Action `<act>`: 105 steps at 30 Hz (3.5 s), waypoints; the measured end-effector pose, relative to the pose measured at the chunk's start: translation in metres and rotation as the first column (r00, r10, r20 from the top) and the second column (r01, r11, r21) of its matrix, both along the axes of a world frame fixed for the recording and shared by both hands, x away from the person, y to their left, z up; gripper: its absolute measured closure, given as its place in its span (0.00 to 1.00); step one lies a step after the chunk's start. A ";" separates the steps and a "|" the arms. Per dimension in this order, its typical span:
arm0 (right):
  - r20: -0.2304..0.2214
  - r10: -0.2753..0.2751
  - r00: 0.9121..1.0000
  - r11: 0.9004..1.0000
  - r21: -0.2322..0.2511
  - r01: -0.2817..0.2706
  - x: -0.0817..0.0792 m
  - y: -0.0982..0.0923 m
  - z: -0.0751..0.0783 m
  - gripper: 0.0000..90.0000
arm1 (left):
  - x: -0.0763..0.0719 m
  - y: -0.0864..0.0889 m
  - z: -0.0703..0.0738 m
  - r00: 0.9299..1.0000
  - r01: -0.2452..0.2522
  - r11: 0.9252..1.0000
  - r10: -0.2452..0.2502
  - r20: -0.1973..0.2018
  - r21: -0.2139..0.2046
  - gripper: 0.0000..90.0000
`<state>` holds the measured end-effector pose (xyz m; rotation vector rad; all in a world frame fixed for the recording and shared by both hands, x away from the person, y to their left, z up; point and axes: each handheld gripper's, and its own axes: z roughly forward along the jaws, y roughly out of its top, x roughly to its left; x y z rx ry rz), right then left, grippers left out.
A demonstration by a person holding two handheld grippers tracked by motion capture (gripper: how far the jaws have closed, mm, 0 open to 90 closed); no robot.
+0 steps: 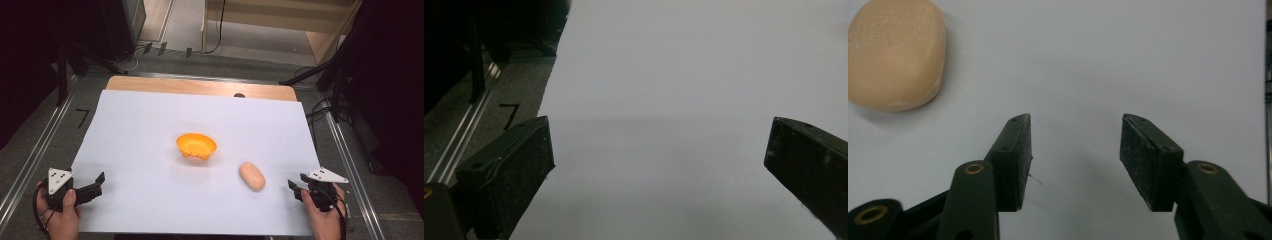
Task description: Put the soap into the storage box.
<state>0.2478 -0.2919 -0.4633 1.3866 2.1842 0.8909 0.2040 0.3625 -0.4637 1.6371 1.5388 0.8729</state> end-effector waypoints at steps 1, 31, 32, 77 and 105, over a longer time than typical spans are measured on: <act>-0.018 0.006 1.000 1.000 0.007 -0.005 0.001 0.001 0.000 0.39 | 0.000 0.000 0.000 1.000 0.000 1.000 0.000 0.000 0.000 0.00; -0.191 0.039 0.981 0.998 -0.034 -0.046 0.038 0.052 0.017 0.00 | 0.001 0.000 0.000 1.000 0.000 1.000 0.000 -0.006 0.002 0.00; -0.191 0.039 0.981 0.998 -0.034 -0.046 0.038 0.052 0.017 0.00 | 0.001 0.000 0.000 1.000 0.000 1.000 0.000 -0.006 0.002 0.00; -0.292 0.090 0.952 0.993 -0.047 -0.108 0.059 0.125 0.002 0.21 | 0.001 0.001 0.000 1.000 -0.002 1.000 0.002 -0.014 -0.004 0.00; -0.220 0.209 0.953 0.968 -0.093 -0.234 0.057 0.124 0.006 0.37 | 0.001 0.001 0.000 1.000 0.001 1.000 -0.001 -0.018 -0.001 0.00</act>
